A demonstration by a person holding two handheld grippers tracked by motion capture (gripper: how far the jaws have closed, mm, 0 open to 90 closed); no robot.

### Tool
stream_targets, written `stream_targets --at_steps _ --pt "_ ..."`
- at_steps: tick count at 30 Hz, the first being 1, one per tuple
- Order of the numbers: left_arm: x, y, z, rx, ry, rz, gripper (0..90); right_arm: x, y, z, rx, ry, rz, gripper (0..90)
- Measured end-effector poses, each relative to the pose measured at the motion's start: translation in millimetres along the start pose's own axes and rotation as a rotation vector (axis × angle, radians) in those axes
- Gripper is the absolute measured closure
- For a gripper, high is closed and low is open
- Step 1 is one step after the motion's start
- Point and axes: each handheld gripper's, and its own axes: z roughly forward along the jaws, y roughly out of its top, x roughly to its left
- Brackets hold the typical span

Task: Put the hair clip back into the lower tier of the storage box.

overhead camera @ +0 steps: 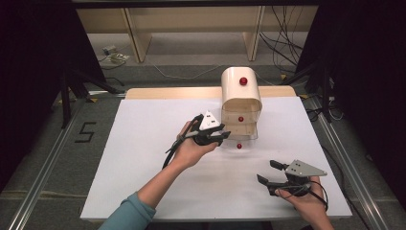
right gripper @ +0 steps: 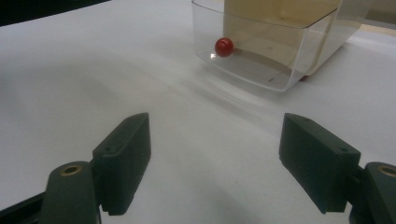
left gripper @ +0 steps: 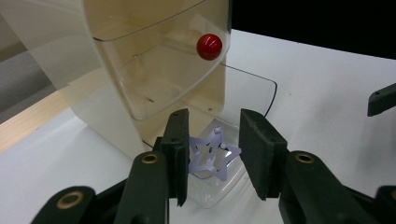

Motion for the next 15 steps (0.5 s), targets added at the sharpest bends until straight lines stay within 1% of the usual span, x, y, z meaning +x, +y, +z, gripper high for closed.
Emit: stream_targets --at_steps 15 --pt "-2.4 3.7 5.5 -0.001 -0.005 0.005 64.0 0.0 0.1 0.2 0.001 0.002 -0.002 25.5"
